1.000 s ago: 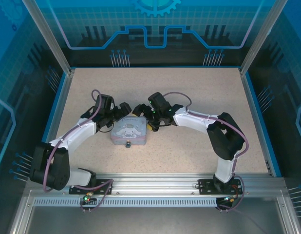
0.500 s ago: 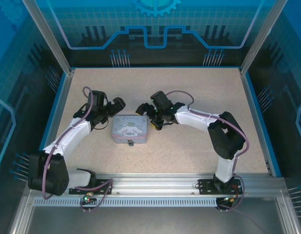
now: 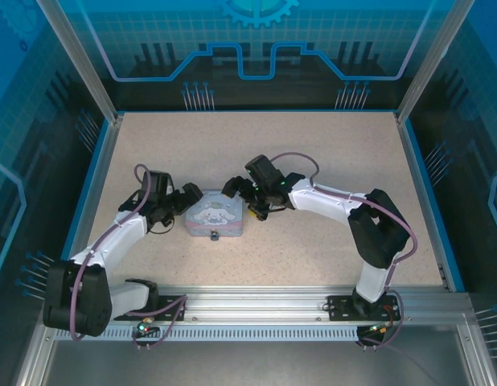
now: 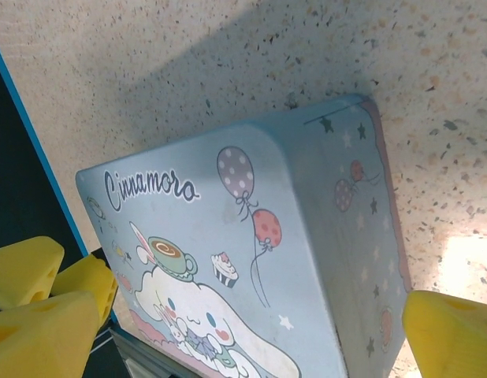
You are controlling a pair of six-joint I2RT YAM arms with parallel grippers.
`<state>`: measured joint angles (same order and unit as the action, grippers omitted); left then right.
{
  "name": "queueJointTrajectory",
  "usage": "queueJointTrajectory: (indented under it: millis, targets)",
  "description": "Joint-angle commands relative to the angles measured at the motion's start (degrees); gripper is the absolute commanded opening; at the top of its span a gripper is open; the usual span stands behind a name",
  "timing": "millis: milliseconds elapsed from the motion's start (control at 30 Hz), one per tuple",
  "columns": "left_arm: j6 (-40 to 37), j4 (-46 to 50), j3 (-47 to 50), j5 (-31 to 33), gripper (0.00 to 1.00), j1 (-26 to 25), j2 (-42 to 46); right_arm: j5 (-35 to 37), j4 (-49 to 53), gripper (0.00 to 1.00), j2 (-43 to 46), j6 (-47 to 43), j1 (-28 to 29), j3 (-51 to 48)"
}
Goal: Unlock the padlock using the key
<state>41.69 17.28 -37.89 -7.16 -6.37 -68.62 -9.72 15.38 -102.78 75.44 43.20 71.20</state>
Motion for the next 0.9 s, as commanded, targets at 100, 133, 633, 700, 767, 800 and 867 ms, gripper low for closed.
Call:
queueJointTrajectory:
  millis: [100,133,633,700,767,800,867]
  targets:
    - [3.9,-5.6,-0.4,-2.7,0.99,-3.5,-1.8,-1.3,1.8,1.0,-2.7,0.8,0.0,4.4]
    - [4.3,-6.2,-0.8,-2.4,0.99,-4.3,-2.2,-1.3,1.9,1.0,-3.0,1.0,-0.2,4.8]
    - [7.5,-12.0,-9.1,-1.5,0.99,-9.9,-14.3,-2.7,2.4,1.0,-7.0,2.0,-5.6,9.3]
    - [7.8,-12.2,-10.4,-1.5,0.99,-10.6,-15.8,-2.5,3.1,1.0,-7.7,1.8,-6.3,10.1]
    - [7.9,-12.5,-11.6,-1.1,0.99,-11.3,-17.1,-2.4,3.4,1.0,-8.3,1.6,-6.7,10.8]
    - [7.9,-12.5,-12.4,-1.0,0.99,-11.6,-17.9,-2.2,3.8,1.0,-8.5,1.2,-6.9,11.0]
    - [7.9,-12.4,-13.4,-0.8,0.99,-12.1,-19.0,-2.0,4.5,1.0,-8.5,0.3,-7.4,11.3]
